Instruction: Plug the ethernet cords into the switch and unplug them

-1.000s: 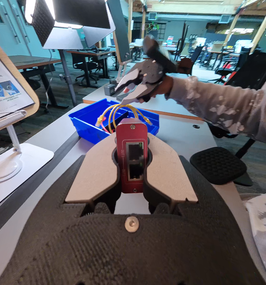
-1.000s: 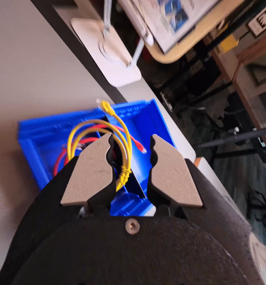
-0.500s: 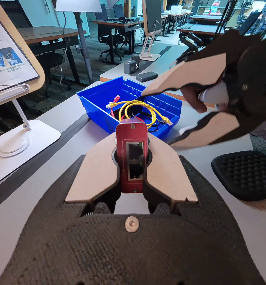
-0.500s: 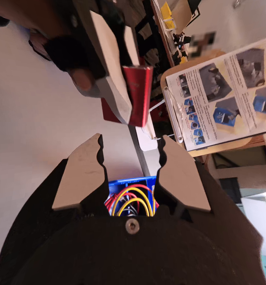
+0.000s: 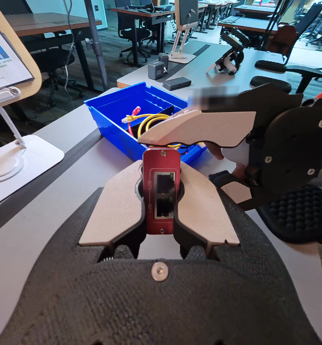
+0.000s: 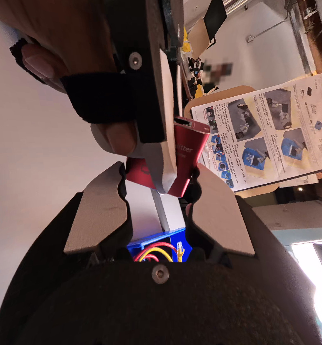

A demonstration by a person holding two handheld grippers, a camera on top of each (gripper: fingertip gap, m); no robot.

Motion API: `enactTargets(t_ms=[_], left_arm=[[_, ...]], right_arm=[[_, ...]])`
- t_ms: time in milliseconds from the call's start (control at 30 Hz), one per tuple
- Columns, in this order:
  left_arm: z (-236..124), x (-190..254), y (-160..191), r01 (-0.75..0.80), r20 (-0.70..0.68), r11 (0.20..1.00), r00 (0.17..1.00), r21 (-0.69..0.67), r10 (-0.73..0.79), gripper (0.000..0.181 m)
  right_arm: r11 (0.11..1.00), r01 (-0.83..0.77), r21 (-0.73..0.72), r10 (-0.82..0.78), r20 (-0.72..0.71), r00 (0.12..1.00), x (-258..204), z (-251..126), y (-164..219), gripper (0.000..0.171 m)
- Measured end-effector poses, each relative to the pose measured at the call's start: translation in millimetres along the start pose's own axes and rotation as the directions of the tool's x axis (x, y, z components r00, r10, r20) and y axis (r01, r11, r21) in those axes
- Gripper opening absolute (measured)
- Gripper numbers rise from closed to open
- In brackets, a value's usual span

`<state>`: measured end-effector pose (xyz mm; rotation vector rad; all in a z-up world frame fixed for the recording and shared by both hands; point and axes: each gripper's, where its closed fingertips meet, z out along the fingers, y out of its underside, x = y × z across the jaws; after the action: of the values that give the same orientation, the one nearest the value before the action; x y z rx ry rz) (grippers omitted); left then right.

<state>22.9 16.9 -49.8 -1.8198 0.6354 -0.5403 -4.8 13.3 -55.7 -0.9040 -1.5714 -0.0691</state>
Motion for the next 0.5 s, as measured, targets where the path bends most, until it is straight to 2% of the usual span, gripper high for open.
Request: enactTargets(t_ms=[267, 367, 500], left_arm=[[-6, 4, -10, 0.000, -0.029, 0.999, 1.000, 0.055, 0.002, 0.038], [-14, -6, -16, 0.013, -0.015, 0.996, 1.000, 0.083, -0.011, 0.040], [-20, -19, -17, 0.031, 0.002, 0.995, 1.000, 0.093, -0.031, 0.040]], right_arm=[[0.967, -0.254, -0.031, 0.256, 0.163, 0.953, 5, -11, 28, 0.068], [0.923, -0.369, -0.109, 0.383, 0.181, 0.906, 40, -14, 61, 0.068], [0.841, -0.449, -0.302, 0.498, 0.108, 0.860, 107, -11, 133, 0.068]])
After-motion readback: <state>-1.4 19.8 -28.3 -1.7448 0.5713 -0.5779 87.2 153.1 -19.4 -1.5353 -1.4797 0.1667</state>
